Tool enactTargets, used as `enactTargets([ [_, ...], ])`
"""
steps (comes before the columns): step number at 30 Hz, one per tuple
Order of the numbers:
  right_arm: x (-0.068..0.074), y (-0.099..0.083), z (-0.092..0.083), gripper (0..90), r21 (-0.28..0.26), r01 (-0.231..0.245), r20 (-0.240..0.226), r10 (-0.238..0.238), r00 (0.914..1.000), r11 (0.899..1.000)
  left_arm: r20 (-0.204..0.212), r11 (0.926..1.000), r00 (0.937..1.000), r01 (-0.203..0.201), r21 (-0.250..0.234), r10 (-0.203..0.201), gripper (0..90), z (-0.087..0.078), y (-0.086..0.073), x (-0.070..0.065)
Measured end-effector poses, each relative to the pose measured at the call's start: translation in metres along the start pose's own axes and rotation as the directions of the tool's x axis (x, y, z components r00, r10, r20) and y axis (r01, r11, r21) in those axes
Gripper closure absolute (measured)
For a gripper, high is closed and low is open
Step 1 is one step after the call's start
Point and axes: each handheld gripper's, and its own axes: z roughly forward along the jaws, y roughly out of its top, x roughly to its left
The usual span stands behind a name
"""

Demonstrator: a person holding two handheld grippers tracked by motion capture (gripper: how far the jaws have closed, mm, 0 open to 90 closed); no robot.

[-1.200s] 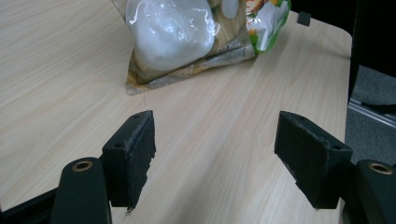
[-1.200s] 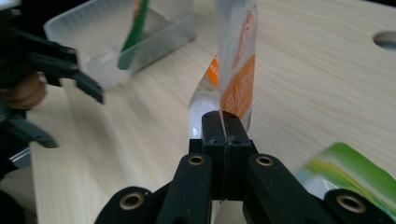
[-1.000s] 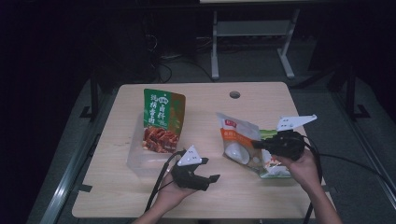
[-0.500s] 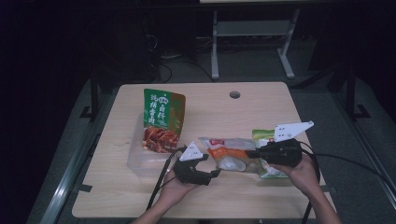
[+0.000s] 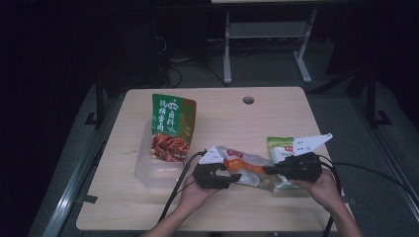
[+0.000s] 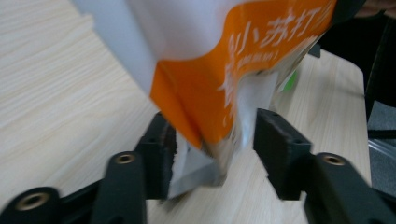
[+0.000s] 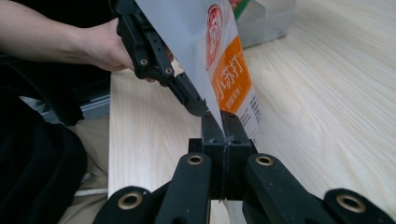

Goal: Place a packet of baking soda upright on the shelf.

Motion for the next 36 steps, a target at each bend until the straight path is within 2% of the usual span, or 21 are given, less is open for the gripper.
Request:
enactTargets([
  [4,0.001,-0.004,0.001,88.2,0.029,-0.014,0.031,0.014,0.9994,0.999,-0.007,0.9993,0.9993,-0.037,-0.003,0.037,73.4,0.002,-0.001,-0.007],
  [7,0.003,-0.007,0.006,82.5,0.057,-0.024,0.048,0.022,0.9986,0.998,-0.013,0.9988,0.9987,-0.049,-0.005,0.049,80.4,0.001,-0.002,-0.009],
  [11,0.005,-0.002,0.018,72.9,0.093,-0.016,0.058,0.011,0.9982,0.996,-0.012,0.9988,0.9987,-0.049,-0.001,0.049,84.1,-0.001,-0.003,-0.009],
  [13,0.007,0.003,0.026,71.3,0.120,-0.009,0.060,0.001,0.9982,0.993,-0.014,0.9987,0.9986,-0.051,0.002,0.051,84.9,-0.002,-0.003,-0.009],
  [15,0.009,0.008,0.030,70.7,0.133,0.005,0.068,-0.014,0.9976,0.991,-0.017,0.9986,0.9984,-0.054,0.001,0.054,85.4,-0.003,-0.003,-0.010],
  [18,0.010,0.016,0.031,72.9,0.119,0.013,0.066,-0.021,0.9976,0.993,-0.020,0.9990,0.9988,-0.045,0.000,0.045,85.9,-0.005,-0.004,-0.010],
  [20,0.010,0.018,0.031,75.9,0.114,0.008,0.063,-0.015,0.9979,0.993,-0.022,0.9988,0.9986,-0.049,-0.001,0.049,85.9,-0.007,-0.005,-0.010],
  [22,0.010,0.020,0.034,76.9,0.131,0.003,0.068,-0.012,0.9976,0.991,-0.022,0.9987,0.9985,-0.050,0.001,0.050,85.8,-0.008,-0.005,-0.010],
  [26,0.010,0.021,0.040,83.1,0.157,0.002,0.072,-0.014,0.9973,0.988,-0.031,0.9984,0.9980,-0.056,0.003,0.056,82.0,-0.011,-0.007,-0.010],
  [29,0.010,0.022,0.039,89.4,0.158,0.004,0.082,-0.017,0.9965,0.987,-0.057,0.9993,0.9976,-0.038,0.003,0.038,70.1,-0.015,-0.008,-0.012],
  [31,0.009,0.021,0.038,89.7,0.155,-0.008,0.083,-0.005,0.9966,0.988,-0.070,0.9995,0.9971,-0.031,0.009,0.032,60.7,-0.019,-0.009,-0.012],
  [33,0.007,0.022,0.037,89.8,0.138,-0.026,0.089,0.013,0.9960,0.990,-0.078,0.9996,0.9966,-0.025,0.011,0.025,56.9,-0.024,-0.011,-0.012],
  [36,0.003,0.022,0.033,89.9,0.107,-0.053,0.089,0.044,0.9951,0.993,-0.088,0.9990,0.9953,-0.040,0.021,0.042,52.0,-0.032,-0.014,-0.013],
])
